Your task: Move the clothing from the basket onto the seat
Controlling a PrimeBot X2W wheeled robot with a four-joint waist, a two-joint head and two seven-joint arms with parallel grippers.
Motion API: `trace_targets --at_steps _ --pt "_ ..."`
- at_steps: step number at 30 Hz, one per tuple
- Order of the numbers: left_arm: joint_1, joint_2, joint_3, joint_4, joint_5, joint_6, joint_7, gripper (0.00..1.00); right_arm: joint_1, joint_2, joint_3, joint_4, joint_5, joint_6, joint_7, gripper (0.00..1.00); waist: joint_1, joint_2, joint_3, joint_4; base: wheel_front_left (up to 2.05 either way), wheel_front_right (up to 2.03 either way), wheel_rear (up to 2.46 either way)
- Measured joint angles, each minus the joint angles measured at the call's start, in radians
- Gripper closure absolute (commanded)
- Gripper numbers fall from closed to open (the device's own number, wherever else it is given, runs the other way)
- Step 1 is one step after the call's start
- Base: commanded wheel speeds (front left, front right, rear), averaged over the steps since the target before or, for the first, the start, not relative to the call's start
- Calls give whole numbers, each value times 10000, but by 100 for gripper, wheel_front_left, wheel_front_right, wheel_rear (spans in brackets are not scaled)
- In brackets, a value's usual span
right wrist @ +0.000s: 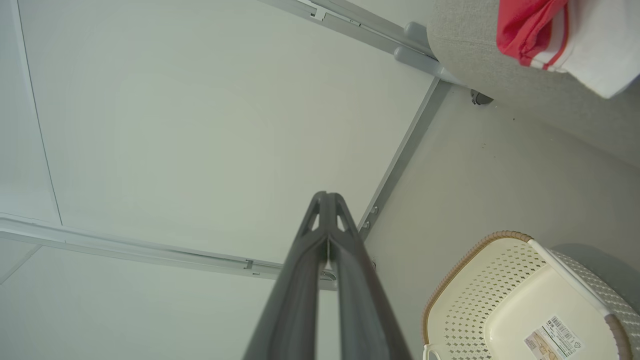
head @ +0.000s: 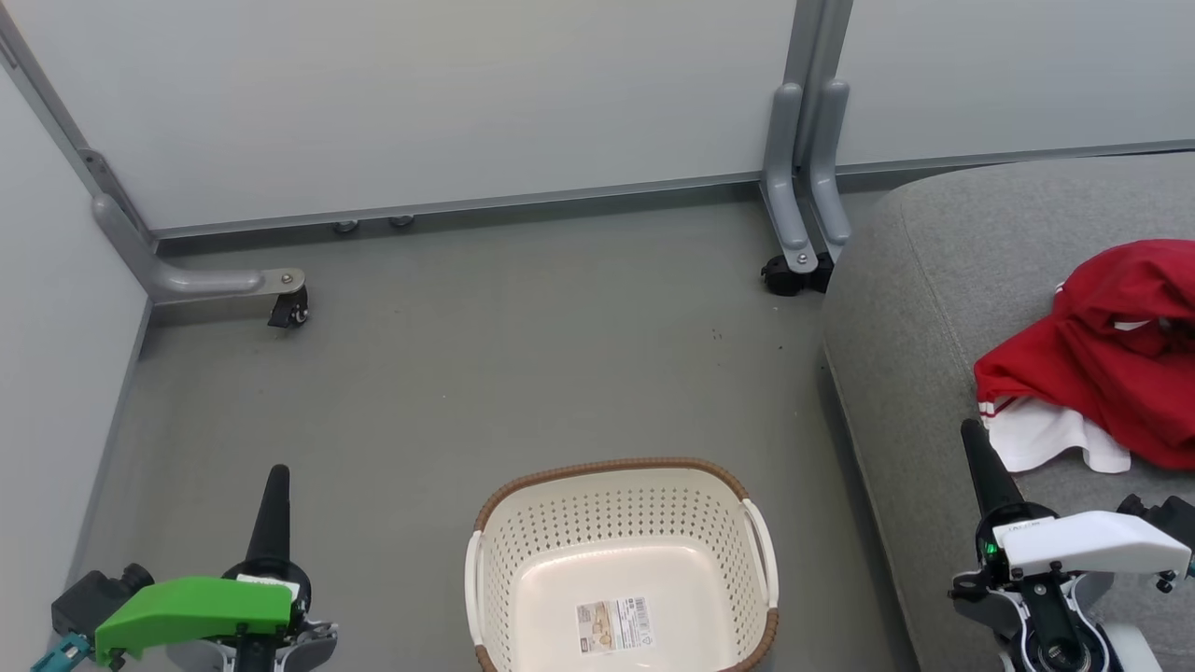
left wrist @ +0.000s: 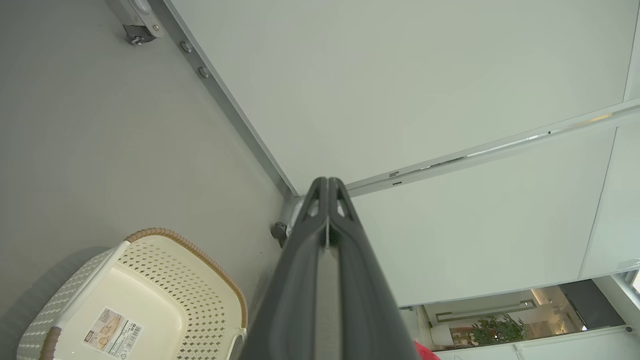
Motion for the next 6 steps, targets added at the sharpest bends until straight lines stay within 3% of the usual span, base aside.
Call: trace_targets --at_steps 6 --pt "-104 -2 132 12 -512 -29 150 100 -69 0 -52 65 539 0 146 100 0 0 35 -33 0 0 0"
